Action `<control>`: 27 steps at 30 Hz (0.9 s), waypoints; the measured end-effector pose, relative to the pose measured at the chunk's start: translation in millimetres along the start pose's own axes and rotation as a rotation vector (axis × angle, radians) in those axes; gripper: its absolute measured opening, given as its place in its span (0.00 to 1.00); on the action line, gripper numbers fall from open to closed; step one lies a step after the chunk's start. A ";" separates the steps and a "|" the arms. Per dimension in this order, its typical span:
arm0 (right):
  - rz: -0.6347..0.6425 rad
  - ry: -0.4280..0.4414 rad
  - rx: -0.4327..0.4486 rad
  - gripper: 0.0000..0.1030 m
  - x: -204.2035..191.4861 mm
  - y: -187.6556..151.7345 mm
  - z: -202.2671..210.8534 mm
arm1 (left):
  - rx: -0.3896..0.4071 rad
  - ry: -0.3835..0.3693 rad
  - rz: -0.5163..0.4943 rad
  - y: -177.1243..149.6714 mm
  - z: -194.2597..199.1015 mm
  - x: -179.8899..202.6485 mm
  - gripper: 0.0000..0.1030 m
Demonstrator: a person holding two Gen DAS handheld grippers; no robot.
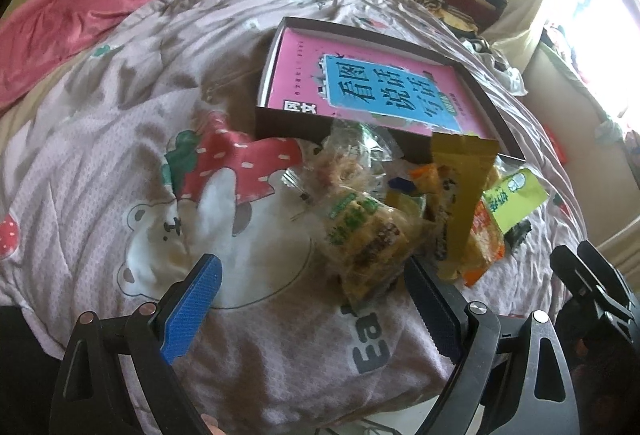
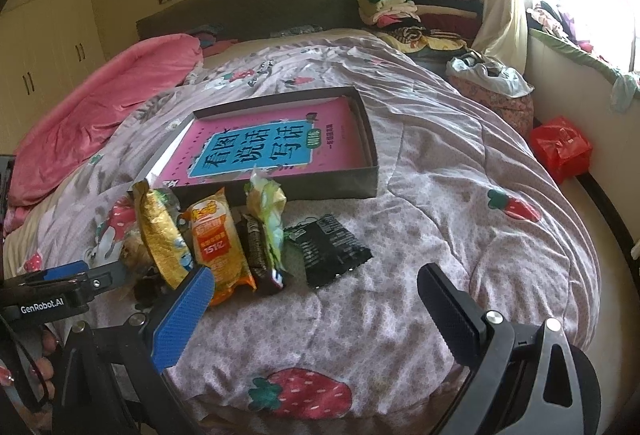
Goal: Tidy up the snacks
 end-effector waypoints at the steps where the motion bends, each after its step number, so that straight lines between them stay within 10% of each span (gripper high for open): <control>1: -0.003 -0.002 0.000 0.99 2.1 0.7 -1.2 | 0.000 -0.004 0.003 1.1 -1.4 -1.7 0.90; 21: -0.040 -0.011 -0.053 0.99 19.6 0.9 -27.5 | -0.001 -0.148 -0.008 14.4 -20.4 9.8 0.90; 27: -0.025 -0.004 -0.067 0.99 17.0 1.5 -36.1 | -0.033 -0.180 0.001 14.3 -30.6 11.1 0.76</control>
Point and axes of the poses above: each gripper's, at about its wrist camera, not at the fingertips, and z roughly against the way its jaws point, x to its right, y to its top, the point moved 7 cm from there along -z, roughly the way its jaws point, and after that the axes turned 2 degrees about -z, right-handed, at the moved point
